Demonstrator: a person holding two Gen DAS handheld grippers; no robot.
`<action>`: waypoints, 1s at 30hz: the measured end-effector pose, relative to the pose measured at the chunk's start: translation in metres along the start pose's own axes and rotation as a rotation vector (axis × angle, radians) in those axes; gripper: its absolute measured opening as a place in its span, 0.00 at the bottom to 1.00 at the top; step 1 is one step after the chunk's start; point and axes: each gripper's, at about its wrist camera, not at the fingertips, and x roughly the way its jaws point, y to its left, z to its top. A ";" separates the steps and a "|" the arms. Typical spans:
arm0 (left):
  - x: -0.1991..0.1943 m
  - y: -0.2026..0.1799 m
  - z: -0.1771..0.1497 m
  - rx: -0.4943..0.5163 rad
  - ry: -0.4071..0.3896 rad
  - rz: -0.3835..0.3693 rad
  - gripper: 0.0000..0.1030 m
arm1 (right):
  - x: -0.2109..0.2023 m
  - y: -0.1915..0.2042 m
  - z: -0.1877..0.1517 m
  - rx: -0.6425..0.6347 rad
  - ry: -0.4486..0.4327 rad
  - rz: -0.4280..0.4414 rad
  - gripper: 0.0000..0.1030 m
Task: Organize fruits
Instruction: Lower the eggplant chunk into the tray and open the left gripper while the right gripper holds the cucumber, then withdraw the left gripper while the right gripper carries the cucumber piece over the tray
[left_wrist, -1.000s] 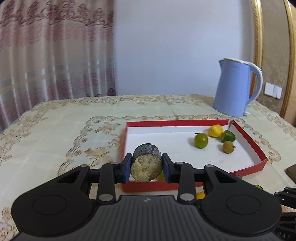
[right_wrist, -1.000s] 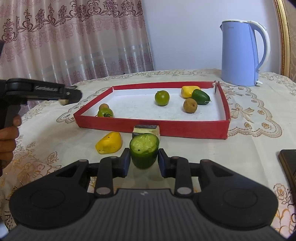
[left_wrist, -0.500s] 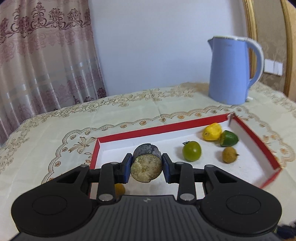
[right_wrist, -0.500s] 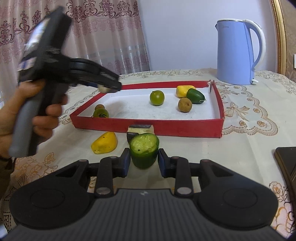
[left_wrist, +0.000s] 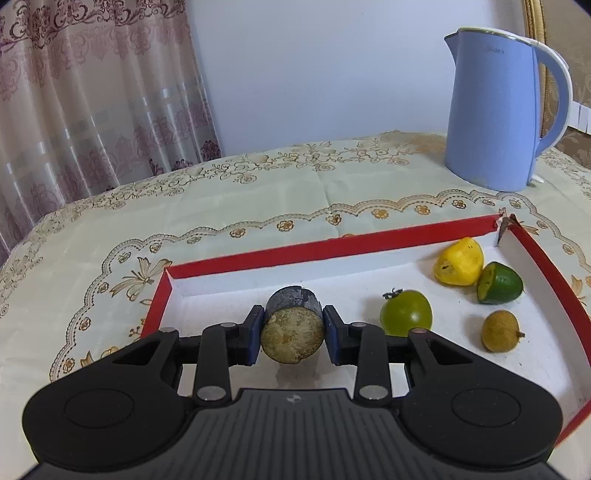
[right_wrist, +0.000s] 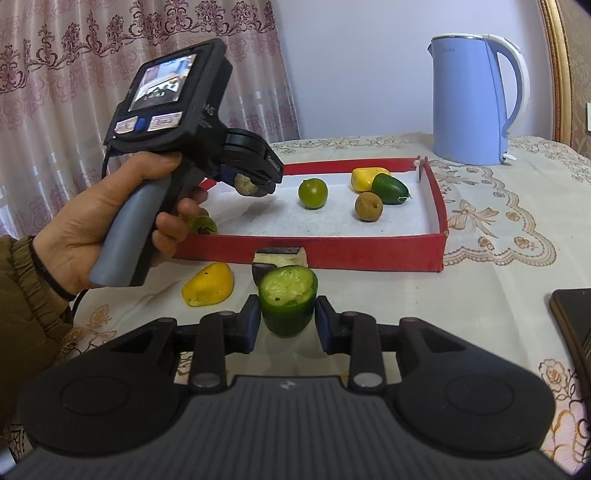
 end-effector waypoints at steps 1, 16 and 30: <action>-0.001 -0.002 0.000 0.010 -0.006 0.003 0.33 | 0.000 0.000 0.000 0.000 0.000 -0.003 0.29; -0.069 0.058 -0.033 -0.200 -0.245 0.191 0.99 | 0.000 0.006 0.001 -0.020 0.008 -0.032 0.29; -0.063 0.080 -0.043 -0.287 -0.189 0.138 0.99 | -0.009 0.002 0.037 -0.035 -0.087 -0.064 0.29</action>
